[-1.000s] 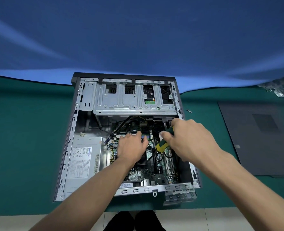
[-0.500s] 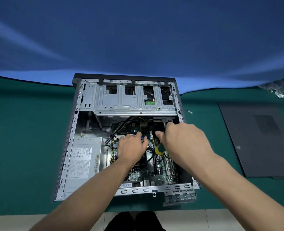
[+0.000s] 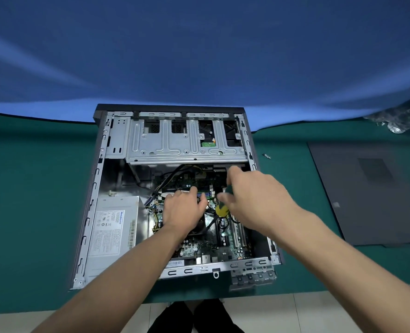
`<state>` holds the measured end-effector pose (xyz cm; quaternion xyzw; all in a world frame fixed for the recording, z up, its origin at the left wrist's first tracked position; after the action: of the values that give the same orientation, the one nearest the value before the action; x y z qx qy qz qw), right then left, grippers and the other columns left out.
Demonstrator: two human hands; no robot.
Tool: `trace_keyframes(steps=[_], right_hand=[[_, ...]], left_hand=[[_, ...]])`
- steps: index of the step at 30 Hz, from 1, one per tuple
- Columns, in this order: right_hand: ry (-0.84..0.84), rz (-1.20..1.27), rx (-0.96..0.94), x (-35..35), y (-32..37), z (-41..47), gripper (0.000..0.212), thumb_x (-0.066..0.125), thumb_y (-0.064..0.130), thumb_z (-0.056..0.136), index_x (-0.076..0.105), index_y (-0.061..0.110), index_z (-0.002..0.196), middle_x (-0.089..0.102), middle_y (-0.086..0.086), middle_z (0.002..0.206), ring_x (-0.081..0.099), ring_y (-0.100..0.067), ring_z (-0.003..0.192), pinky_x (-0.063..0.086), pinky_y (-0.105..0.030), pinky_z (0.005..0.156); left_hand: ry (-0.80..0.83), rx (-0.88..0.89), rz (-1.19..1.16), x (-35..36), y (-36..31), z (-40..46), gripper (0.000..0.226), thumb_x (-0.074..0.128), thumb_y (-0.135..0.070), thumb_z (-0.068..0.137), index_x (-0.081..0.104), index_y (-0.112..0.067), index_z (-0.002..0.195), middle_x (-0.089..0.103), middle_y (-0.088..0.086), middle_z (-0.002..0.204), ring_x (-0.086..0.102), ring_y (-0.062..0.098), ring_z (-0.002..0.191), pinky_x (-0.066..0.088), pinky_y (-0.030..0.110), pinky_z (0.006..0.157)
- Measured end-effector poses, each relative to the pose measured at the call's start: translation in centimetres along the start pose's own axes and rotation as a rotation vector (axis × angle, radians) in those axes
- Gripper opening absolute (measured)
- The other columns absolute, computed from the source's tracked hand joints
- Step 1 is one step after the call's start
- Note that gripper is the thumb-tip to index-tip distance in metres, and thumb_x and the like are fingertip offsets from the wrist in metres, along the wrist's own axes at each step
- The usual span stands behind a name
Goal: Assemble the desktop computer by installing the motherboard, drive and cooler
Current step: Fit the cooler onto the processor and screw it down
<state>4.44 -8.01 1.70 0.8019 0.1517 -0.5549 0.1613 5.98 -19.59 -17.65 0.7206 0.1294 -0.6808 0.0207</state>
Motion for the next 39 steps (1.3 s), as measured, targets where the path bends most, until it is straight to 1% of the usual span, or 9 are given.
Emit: trace_keyframes(steps=[3,12,16,21,24,28,33,36,39], right_hand=[[-0.097,-0.078,0.020,0.1,0.2,0.0,0.039,0.034,0.049,0.098,0.052,0.015,0.099,0.063,-0.008,0.104,0.058,-0.029,0.087,0.031,-0.031,0.059],[-0.038,0.058,0.004,-0.4,-0.7,-0.1,0.022,0.055,0.034,0.091,0.055,0.017,0.105,0.063,-0.007,0.101,0.053,-0.028,0.084,0.035,-0.028,0.063],[-0.026,-0.130,0.038,-0.2,-0.2,-0.6,0.047,0.042,0.054,0.094,0.038,0.016,0.066,0.055,-0.003,0.078,0.042,-0.025,0.068,0.022,-0.027,0.046],[0.094,0.002,-0.041,-0.1,0.0,-0.3,0.033,0.041,0.045,0.096,0.042,0.015,0.110,0.058,-0.005,0.109,0.057,-0.031,0.098,0.035,-0.033,0.066],[-0.054,-0.101,-0.006,-0.2,0.2,-0.2,0.037,0.033,0.044,0.100,0.053,0.013,0.102,0.063,-0.009,0.105,0.059,-0.031,0.093,0.031,-0.032,0.061],[0.129,-0.015,0.003,-0.4,0.0,-0.2,0.035,0.047,0.045,0.094,0.038,0.016,0.111,0.054,-0.005,0.108,0.055,-0.030,0.092,0.034,-0.033,0.066],[0.019,-0.048,-0.001,-0.3,0.6,-0.2,0.031,0.041,0.045,0.097,0.050,0.015,0.098,0.063,-0.007,0.107,0.057,-0.029,0.090,0.034,-0.031,0.064],[0.171,0.021,-0.026,-0.3,0.7,0.0,0.032,0.046,0.043,0.094,0.043,0.020,0.117,0.055,-0.005,0.114,0.055,-0.029,0.097,0.036,-0.032,0.070],[0.047,-0.031,-0.028,-0.2,0.9,0.1,0.026,0.044,0.037,0.097,0.046,0.014,0.109,0.060,-0.010,0.109,0.056,-0.031,0.094,0.033,-0.031,0.065]], left_hand=[[-0.008,0.003,0.006,0.0,-0.1,0.0,0.047,0.023,-0.047,0.095,0.057,-0.015,0.099,0.067,0.008,0.077,0.061,0.025,0.081,0.030,0.034,0.064],[-0.006,0.004,-0.004,-0.2,-0.1,0.0,0.045,0.025,-0.045,0.095,0.058,-0.015,0.099,0.065,0.006,0.072,0.059,0.022,0.074,0.030,0.033,0.062],[0.002,-0.005,-0.010,0.0,0.0,0.0,0.045,0.025,-0.045,0.095,0.058,-0.015,0.100,0.067,0.007,0.077,0.061,0.024,0.081,0.032,0.034,0.065],[-0.005,-0.006,-0.025,0.0,0.0,0.0,0.044,0.026,-0.044,0.095,0.058,-0.014,0.099,0.067,0.007,0.076,0.060,0.023,0.079,0.030,0.034,0.065],[-0.004,-0.009,-0.015,0.0,0.0,0.0,0.045,0.025,-0.046,0.095,0.058,-0.015,0.100,0.067,0.006,0.076,0.060,0.023,0.079,0.031,0.034,0.064],[0.006,-0.011,-0.009,-0.1,0.0,0.0,0.045,0.026,-0.045,0.095,0.058,-0.015,0.101,0.066,0.007,0.076,0.060,0.023,0.079,0.031,0.033,0.065],[0.004,-0.009,-0.013,-0.2,-0.1,0.0,0.046,0.025,-0.045,0.096,0.057,-0.014,0.102,0.066,0.007,0.077,0.060,0.024,0.080,0.029,0.034,0.065],[0.003,-0.003,-0.014,-0.2,-0.1,0.0,0.044,0.025,-0.045,0.095,0.057,-0.014,0.102,0.067,0.008,0.078,0.060,0.024,0.081,0.029,0.034,0.065],[0.004,-0.010,-0.017,-0.2,0.0,-0.1,0.046,0.025,-0.045,0.096,0.058,-0.014,0.100,0.067,0.008,0.078,0.060,0.024,0.081,0.032,0.034,0.066]])
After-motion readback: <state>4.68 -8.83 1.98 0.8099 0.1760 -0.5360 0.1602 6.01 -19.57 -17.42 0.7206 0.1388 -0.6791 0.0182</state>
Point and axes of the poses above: each hand's wrist, its own z-axis towards the middle knuckle, its own x-axis out of the palm, y = z × x, the point moved 2 cm from there along z, towards the middle knuckle
